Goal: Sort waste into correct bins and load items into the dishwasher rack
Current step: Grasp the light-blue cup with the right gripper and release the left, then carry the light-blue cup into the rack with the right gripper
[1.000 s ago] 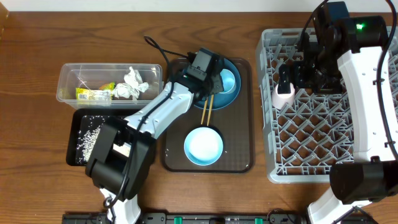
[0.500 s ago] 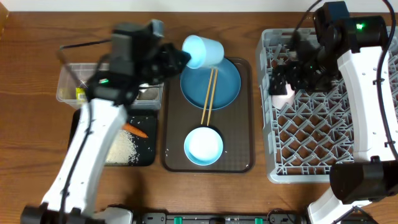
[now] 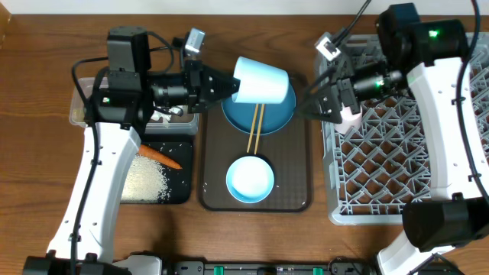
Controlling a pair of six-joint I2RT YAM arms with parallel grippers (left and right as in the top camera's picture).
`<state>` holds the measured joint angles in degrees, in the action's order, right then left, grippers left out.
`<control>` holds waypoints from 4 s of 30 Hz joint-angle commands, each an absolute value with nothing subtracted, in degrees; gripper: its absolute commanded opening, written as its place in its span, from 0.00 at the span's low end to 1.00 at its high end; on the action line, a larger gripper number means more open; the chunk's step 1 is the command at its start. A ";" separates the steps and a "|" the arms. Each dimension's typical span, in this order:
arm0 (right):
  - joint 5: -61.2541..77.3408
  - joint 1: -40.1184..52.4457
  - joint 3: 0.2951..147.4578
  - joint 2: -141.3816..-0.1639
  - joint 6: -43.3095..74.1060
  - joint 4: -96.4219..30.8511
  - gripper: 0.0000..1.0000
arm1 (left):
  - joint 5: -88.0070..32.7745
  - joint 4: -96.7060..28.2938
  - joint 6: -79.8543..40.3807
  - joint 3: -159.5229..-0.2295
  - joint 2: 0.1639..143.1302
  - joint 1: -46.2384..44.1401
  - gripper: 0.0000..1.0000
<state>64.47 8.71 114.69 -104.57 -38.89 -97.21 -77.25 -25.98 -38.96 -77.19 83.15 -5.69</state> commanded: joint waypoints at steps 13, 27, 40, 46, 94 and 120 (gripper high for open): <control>73.60 12.40 114.65 -104.36 -45.93 -96.01 0.93 | -79.90 -26.11 -35.79 -77.36 83.18 -10.07 0.06; 78.26 12.01 114.65 -104.36 -45.89 -94.48 0.51 | -78.83 -27.88 -33.50 -77.34 83.18 -10.07 0.06; 78.22 10.68 114.65 -104.36 -45.91 -93.58 0.38 | -71.05 -40.66 -25.08 -77.34 83.18 -10.07 0.07; 76.86 10.68 114.65 -104.36 -45.84 -92.55 0.33 | -67.40 -40.66 -25.08 -77.34 83.18 -10.04 0.26; -5.78 -3.42 114.61 -105.84 8.05 -87.20 0.19 | -46.63 -39.46 -25.10 -77.34 83.18 -10.07 0.97; 4.62 -0.05 113.19 -103.02 8.12 -97.34 0.09 | -46.63 -39.46 -25.10 -77.34 83.18 -10.07 0.98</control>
